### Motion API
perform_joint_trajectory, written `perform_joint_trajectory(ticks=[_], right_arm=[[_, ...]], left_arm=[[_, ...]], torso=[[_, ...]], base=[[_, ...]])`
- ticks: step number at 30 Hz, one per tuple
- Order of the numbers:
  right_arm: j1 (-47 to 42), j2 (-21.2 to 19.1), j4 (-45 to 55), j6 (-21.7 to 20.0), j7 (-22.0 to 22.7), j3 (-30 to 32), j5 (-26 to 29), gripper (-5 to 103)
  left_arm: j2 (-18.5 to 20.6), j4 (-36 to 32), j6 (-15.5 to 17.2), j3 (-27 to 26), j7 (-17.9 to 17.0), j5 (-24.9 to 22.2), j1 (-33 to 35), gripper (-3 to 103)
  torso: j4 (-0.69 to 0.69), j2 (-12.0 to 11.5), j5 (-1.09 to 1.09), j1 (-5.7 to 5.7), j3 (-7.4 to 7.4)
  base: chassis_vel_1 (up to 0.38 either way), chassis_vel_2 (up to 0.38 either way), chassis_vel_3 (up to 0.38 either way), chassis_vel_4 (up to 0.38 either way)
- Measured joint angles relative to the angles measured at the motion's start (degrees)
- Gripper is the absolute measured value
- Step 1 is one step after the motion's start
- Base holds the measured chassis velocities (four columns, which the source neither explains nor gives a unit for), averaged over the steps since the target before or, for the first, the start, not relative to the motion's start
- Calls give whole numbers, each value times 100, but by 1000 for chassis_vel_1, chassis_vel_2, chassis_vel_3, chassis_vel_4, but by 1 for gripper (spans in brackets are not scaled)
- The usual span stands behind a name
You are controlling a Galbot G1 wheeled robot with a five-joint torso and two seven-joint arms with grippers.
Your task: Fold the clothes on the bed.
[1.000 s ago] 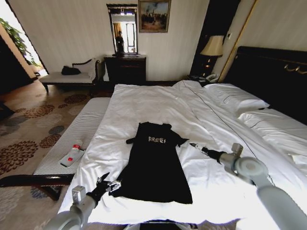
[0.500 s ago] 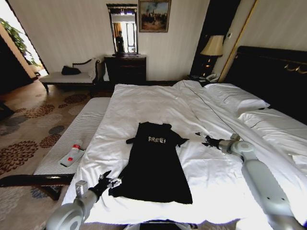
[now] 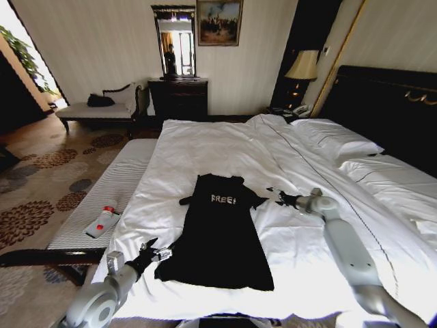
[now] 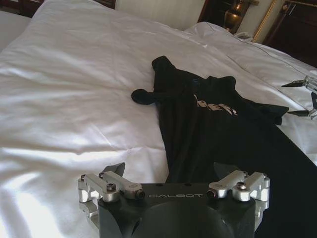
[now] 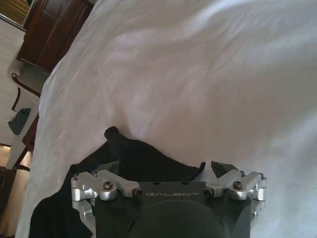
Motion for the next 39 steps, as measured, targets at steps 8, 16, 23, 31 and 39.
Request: perform_joint_trajectory(ticks=[8,16,23,31,39], right_arm=[[84,45,-402,4,-148,-95,-230,100],[154,298,-530,8,-190,9,-269,100],[143,508,-582,12,-167,-25,-390,93],[191,583,-669,13,-163,-2,-412,66],[155,549,-633,13,-164,4,-429,33]], left_arm=[[-30,-50,0,-96,11,1,113,100],[22,-73,5,-127,2,-1,116,100],[-49,-89,6,-231,13,2,236,100],[-60,-79,1,-269,21,5,234,100],[-71,-68,-1,-233,20,5,196,100]], torso=[[-6,0,1,-1,0],[-3,0,0,-1,0],[-3,0,0,-1,-1],[-3,1,1,-1,0],[-3,1,1,-1,-1]], base=[[0,0,0,0],[0,0,0,0],[0,0,0,0],[0,0,0,0],[0,0,0,0]])
